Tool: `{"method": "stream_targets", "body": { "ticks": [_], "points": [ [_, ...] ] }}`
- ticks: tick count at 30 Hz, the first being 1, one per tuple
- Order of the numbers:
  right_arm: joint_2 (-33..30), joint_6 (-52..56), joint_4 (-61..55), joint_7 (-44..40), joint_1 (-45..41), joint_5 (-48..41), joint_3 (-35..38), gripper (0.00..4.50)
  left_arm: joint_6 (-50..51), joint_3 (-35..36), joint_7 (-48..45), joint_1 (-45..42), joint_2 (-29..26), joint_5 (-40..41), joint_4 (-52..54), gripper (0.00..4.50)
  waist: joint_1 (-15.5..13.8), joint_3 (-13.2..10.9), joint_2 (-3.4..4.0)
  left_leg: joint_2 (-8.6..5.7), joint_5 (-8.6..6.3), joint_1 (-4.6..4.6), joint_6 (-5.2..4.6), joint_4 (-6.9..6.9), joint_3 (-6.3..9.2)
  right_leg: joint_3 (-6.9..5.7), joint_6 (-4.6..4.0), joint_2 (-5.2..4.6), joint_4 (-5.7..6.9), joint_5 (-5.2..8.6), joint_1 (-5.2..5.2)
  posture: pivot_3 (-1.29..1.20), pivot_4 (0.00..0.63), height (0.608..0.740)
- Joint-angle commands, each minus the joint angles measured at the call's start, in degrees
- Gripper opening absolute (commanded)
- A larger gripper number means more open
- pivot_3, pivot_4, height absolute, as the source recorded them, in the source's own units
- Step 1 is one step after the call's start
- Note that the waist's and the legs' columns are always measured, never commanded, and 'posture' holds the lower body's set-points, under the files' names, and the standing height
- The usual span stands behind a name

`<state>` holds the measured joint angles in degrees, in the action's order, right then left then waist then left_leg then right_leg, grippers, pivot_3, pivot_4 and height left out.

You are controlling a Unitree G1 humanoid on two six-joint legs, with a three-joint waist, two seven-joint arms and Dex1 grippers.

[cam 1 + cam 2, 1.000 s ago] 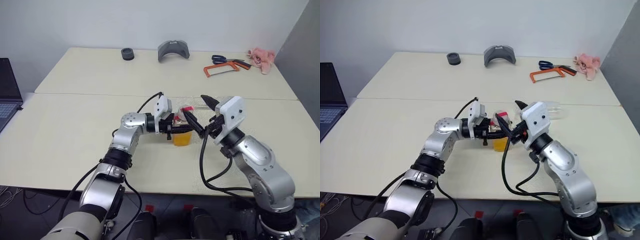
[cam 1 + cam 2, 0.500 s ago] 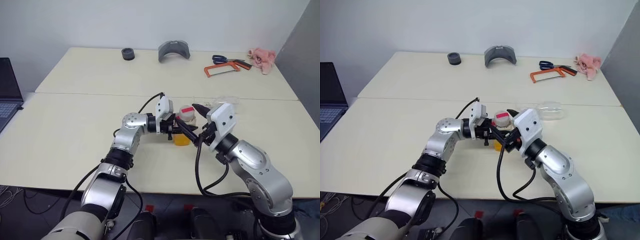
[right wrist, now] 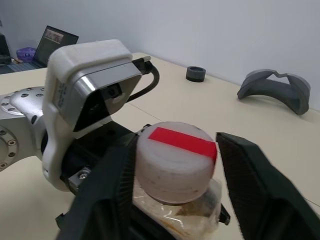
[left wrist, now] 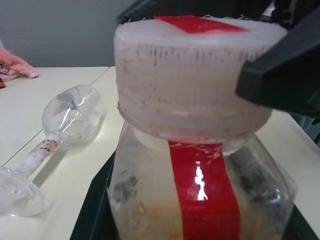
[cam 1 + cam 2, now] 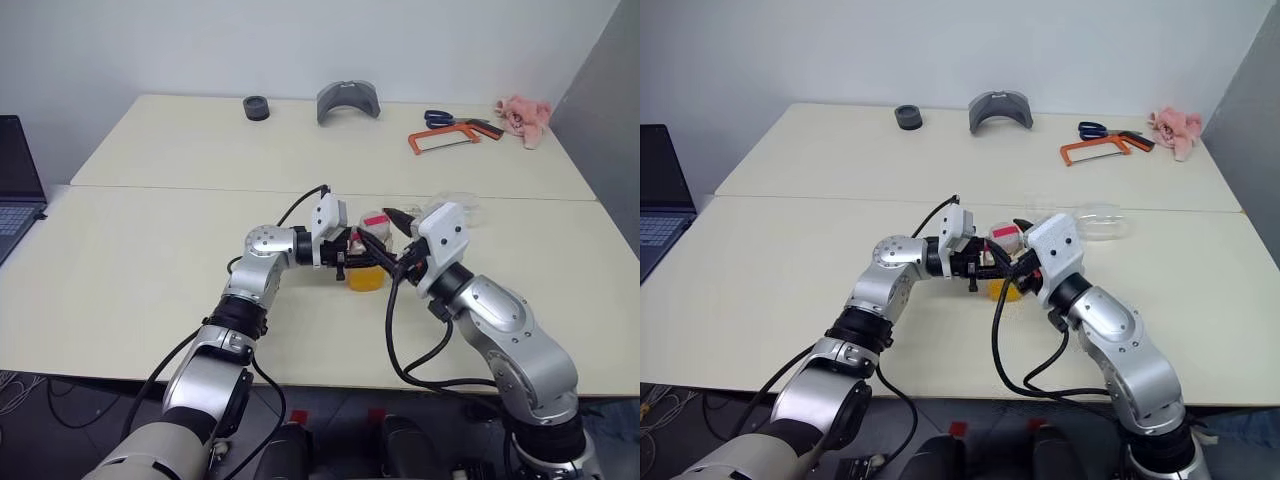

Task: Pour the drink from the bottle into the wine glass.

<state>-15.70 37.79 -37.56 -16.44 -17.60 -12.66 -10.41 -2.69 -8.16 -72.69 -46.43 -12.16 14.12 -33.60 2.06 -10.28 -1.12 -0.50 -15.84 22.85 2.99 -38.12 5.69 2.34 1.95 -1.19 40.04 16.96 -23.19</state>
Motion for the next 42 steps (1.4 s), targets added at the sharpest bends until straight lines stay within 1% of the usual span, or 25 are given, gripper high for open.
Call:
{"method": "stream_targets", "body": {
  "ticks": [1, 2, 4, 5, 7, 8, 9, 10, 11, 13, 15, 17, 18, 20, 22, 25, 28, 29, 32, 35, 38, 42],
  "points": [
    [-0.2, -2.0, -1.1, -1.1, -0.8, -0.5, 1.1, 1.84, -0.6, 0.1, -0.2, -0.8, -0.3, -0.1, 1.2, 1.71, 0.0, 0.0, 0.00, 0.00, 0.00, 0.00, 0.00, 0.00, 0.00, 0.00, 0.00, 0.00, 0.00, 0.00, 0.00, 0.00, 0.150, 0.740],
    [-0.5, -2.0, -1.0, -1.7, -0.8, -0.7, 1.0, 1.84, -0.6, 0.1, -0.3, -0.8, -0.3, -0.1, 1.2, 1.71, 0.0, 0.0, 0.00, 0.00, 0.00, 0.00, 0.00, 0.00, 0.00, 0.00, 0.00, 0.00, 0.00, 0.00, 0.00, 0.00, 0.150, 0.740],
    [-1.9, -3.3, 0.1, -5.6, -1.9, -2.8, 1.8, 1.84, -0.3, 0.0, -0.8, -0.9, -0.4, 0.2, 1.4, 1.70, 0.0, 0.0, 0.00, 0.00, 0.00, 0.00, 0.00, 0.00, 0.00, 0.00, 0.00, 0.00, 0.00, 0.00, 0.00, 0.00, 0.150, 0.740],
    [-4.4, -5.5, 1.8, -10.5, -3.5, -4.5, 2.8, 1.84, 0.1, -0.2, -1.8, -1.1, -0.5, 0.4, 1.6, 1.70, 0.0, 0.0, 0.00, -0.01, 0.00, 0.00, 0.00, 0.00, -0.01, 0.00, 0.00, 0.00, 0.00, 0.00, 0.00, 0.00, 0.150, 0.740],
    [-8.3, -9.0, 4.9, -17.8, -6.0, -6.6, 4.2, 1.84, 0.3, -0.5, -3.2, -1.5, -0.7, 0.6, 1.6, 1.70, 0.0, 0.0, 0.00, -0.02, -0.01, -0.01, -0.01, -0.01, -0.05, 0.01, 0.00, 0.00, 0.00, 0.00, 0.00, 0.00, 0.150, 0.740],
    [-12.5, -12.4, 8.1, -25.0, -8.6, -7.1, 4.1, 1.84, 0.0, -0.8, -4.6, -1.9, -1.2, 0.5, 1.3, 1.70, 0.1, 0.0, 0.00, -0.04, -0.01, -0.01, -0.02, -0.01, -0.08, 0.00, 0.00, 0.00, -0.01, 0.00, 0.01, 0.00, 0.150, 0.740],
    [-15.3, -14.8, 10.4, -29.8, -10.4, -7.3, 3.9, 1.84, -0.3, -1.0, -5.6, -2.2, -1.5, 0.3, 1.0, 1.70, 0.1, 0.0, 0.00, -0.05, -0.01, -0.01, -0.02, -0.01, -0.15, -0.05, 0.00, 0.04, -0.03, 0.00, 0.03, 0.00, 0.150, 0.740],
    [-18.8, -16.3, 14.1, -37.0, -14.1, -8.6, 3.6, 1.84, -0.6, -1.2, -6.9, -2.7, -2.1, 0.1, 0.4, 1.69, 0.1, 0.0, 0.00, -0.08, -0.01, 0.00, -0.03, -0.01, -0.23, -0.04, 0.00, 0.05, -0.04, 0.00, 0.02, 0.00, 0.150, 0.740],
    [-21.0, -17.3, 16.7, -41.7, -16.6, -9.6, 3.3, 1.84, -0.9, -1.3, -7.7, -3.1, -2.5, 0.0, -0.1, 1.69, 0.3, 0.0, 0.00, -0.13, -0.01, -0.02, -0.03, 0.01, -0.25, -0.06, 0.00, 0.05, -0.04, 0.00, 0.04, 0.00, 0.150, 0.740],
    [-23.8, -16.2, 21.5, -50.0, -21.8, -12.3, 2.2, 1.84, -1.5, -1.2, -8.6, -4.0, -3.1, -0.3, -1.4, 1.69, 0.3, 0.0, 0.00, -0.16, -0.01, -0.02, -0.03, 0.00, -0.33, -0.05, 0.00, 0.08, -0.04, 0.00, 0.03, 0.00, 0.150, 0.740],
    [-23.8, -13.9, 23.9, -53.2, -24.9, -14.2, 1.5, 1.84, -2.0, -0.9, -8.6, -4.6, -3.2, -0.5, -2.3, 1.69, 0.5, 0.0, 0.00, -0.04, -0.01, -0.02, -0.03, 0.01, -0.34, -0.08, -0.02, 0.10, -0.07, -0.01, 0.03, 0.00, 0.150, 0.740],
    [-23.2, -10.9, 24.7, -53.4, -26.0, -15.7, 1.7, 1.84, -2.3, -0.6, -8.3, -4.7, -3.2, -0.6, -2.5, 1.68, 0.5, 0.0, 0.00, 0.00, -0.01, -0.03, -0.03, 0.03, -0.32, -0.07, -0.03, 0.10, -0.06, -0.01, 0.03, 0.00, 0.150, 0.740],
    [-23.1, -10.6, 25.1, -52.7, -26.1, -15.0, 1.8, 1.84, -2.3, -0.5, -8.1, -4.6, -3.1, -0.5, -2.4, 1.67, 0.5, 0.0, 0.00, 0.06, -0.01, -0.03, -0.03, 0.04, -0.29, -0.07, -0.03, 0.07, -0.05, -0.02, 0.03, 0.00, 0.150, 0.740],
    [-22.5, -11.4, 25.8, -49.9, -25.6, -13.2, 3.0, 2.56, -2.0, -0.3, -7.4, -4.0, -2.9, -0.3, -1.7, 1.67, 0.6, 0.0, 0.00, 0.06, -0.01, 0.01, -0.03, 0.03, -0.19, -0.05, -0.03, 0.01, -0.05, -0.02, -0.01, 0.00, 0.150, 0.740],
    [-22.0, -11.1, 25.1, -47.2, -24.3, -13.0, 5.0, 3.13, -1.6, -0.1, -6.9, -3.2, -2.6, 0.0, -0.8, 1.66, 0.6, 0.0, 0.00, 0.04, -0.01, 0.01, -0.03, 0.02, -0.14, 0.00, -0.03, -0.03, -0.05, -0.02, -0.02, 0.00, 0.150, 0.740],
    [-21.7, -7.8, 19.1, -41.4, -19.9, -15.3, 9.6, 4.21, -0.9, -0.2, -6.2, -2.1, -2.5, 0.4, 0.6, 1.66, 0.4, 0.0, -0.01, 0.01, 0.00, 0.05, -0.02, -0.01, 0.01, -0.04, -0.03, -0.07, -0.04, -0.02, -0.01, 0.00, 0.150, 0.740],
    [-19.5, -4.5, 10.5, -33.8, -13.8, -17.7, 13.0, 4.22, -0.4, -0.3, -5.9, -1.4, -2.4, 0.6, 1.4, 1.66, 0.0, 0.0, 0.00, -0.01, 0.00, 0.07, 0.00, 0.00, 0.02, -0.03, -0.03, -0.09, -0.04, -0.02, -0.02, 0.00, 0.150, 0.740],
    [-18.0, -4.3, 7.8, -30.3, -11.7, -16.8, 12.8, 4.22, -0.3, -0.3, -5.9, -1.4, -2.4, 0.6, 1.5, 1.66, 0.0, 0.0, 0.00, 0.00, 0.00, 0.06, 0.00, 0.01, 0.04, -0.05, -0.03, -0.08, -0.05, -0.02, -0.01, 0.00, 0.150, 0.740],
    [-13.3, -5.7, 2.3, -21.4, -6.9, -11.0, 9.0, 4.22, 0.0, -0.2, -5.8, -1.5, -2.2, 0.6, 1.4, 1.66, 0.1, 0.0, 0.01, 0.03, 0.00, 0.03, -0.01, 0.02, 0.01, -0.02, -0.03, -0.04, -0.02, -0.02, -0.02, 0.00, 0.150, 0.740],
    [-9.2, -7.1, 1.1, -14.8, -5.4, -6.1, 5.6, 4.22, 0.1, -0.3, -5.9, -1.9, -2.0, 0.7, 1.1, 1.66, 0.1, 0.0, 0.01, 0.02, 0.00, 0.02, -0.01, -0.01, 0.00, -0.01, -0.03, -0.01, 0.02, -0.02, -0.02, 0.00, 0.150, 0.740],
    [-6.8, -8.1, 2.4, -10.8, -5.5, -2.5, 4.6, 4.22, 0.0, -0.3, -5.9, -2.4, -1.6, 0.6, 0.5, 1.66, 0.1, 0.0, 0.01, 0.02, 0.01, 0.02, 0.01, -0.03, 0.02, -0.03, -0.03, 0.00, 0.02, -0.02, -0.01, 0.00, 0.150, 0.740],
    [-7.4, -8.6, 3.2, -10.3, -4.9, -0.5, 4.4, 4.22, 0.1, -0.1, -5.7, -2.7, -1.1, 0.8, 0.1, 1.66, 0.0, 0.0, 0.01, -0.02, 0.11, 0.03, 0.18, -0.02, 0.00, -0.01, -0.03, -0.02, 0.00, -0.02, -0.01, 0.00, 0.150, 0.740]
  ]
}}
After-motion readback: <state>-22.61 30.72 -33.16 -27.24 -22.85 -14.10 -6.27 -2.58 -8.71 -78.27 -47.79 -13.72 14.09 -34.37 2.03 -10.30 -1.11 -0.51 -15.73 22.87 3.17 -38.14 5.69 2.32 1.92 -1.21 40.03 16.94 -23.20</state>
